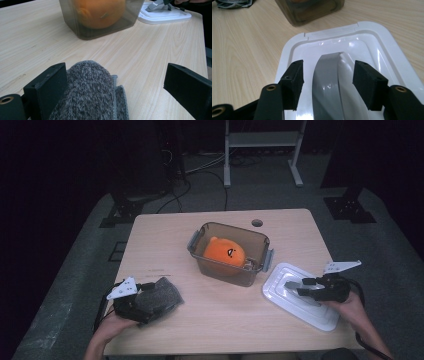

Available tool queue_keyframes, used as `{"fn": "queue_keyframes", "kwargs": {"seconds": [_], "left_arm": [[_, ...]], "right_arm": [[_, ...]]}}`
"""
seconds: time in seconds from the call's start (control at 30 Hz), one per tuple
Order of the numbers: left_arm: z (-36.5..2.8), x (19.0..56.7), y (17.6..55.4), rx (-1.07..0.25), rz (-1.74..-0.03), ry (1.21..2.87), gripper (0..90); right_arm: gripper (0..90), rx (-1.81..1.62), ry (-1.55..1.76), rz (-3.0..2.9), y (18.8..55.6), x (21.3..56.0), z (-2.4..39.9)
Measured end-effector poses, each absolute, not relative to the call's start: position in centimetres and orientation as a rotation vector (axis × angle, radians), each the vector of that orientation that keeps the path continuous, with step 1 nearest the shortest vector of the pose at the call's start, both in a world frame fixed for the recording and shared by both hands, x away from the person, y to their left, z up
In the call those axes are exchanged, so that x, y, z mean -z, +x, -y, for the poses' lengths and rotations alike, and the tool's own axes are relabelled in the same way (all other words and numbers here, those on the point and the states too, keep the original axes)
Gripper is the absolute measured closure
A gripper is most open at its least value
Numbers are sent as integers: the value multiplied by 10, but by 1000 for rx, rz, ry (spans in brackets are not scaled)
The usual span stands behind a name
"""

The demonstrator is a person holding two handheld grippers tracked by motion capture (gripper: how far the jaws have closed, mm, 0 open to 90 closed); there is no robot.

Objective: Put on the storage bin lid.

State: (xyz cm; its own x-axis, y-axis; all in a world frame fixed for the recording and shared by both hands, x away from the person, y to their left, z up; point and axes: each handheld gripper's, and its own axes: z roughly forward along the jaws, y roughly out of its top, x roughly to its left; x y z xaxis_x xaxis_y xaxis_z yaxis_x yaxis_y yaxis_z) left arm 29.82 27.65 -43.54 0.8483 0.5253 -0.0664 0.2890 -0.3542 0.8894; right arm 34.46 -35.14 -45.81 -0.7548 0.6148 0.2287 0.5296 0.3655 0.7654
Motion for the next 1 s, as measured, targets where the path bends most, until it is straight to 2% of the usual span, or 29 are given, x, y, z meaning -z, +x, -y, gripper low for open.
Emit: {"fn": "queue_keyframes", "kwargs": {"seconds": [0.67, 1.0], "left_arm": [[-277, 436, 298, -276, -605, 1963, 42], [-277, 436, 298, -274, -603, 1966, 42]], "right_arm": [[644, -1329, 980, -2505, 336, 464, 351], [659, -1329, 968, -2514, 335, 463, 352]]}}
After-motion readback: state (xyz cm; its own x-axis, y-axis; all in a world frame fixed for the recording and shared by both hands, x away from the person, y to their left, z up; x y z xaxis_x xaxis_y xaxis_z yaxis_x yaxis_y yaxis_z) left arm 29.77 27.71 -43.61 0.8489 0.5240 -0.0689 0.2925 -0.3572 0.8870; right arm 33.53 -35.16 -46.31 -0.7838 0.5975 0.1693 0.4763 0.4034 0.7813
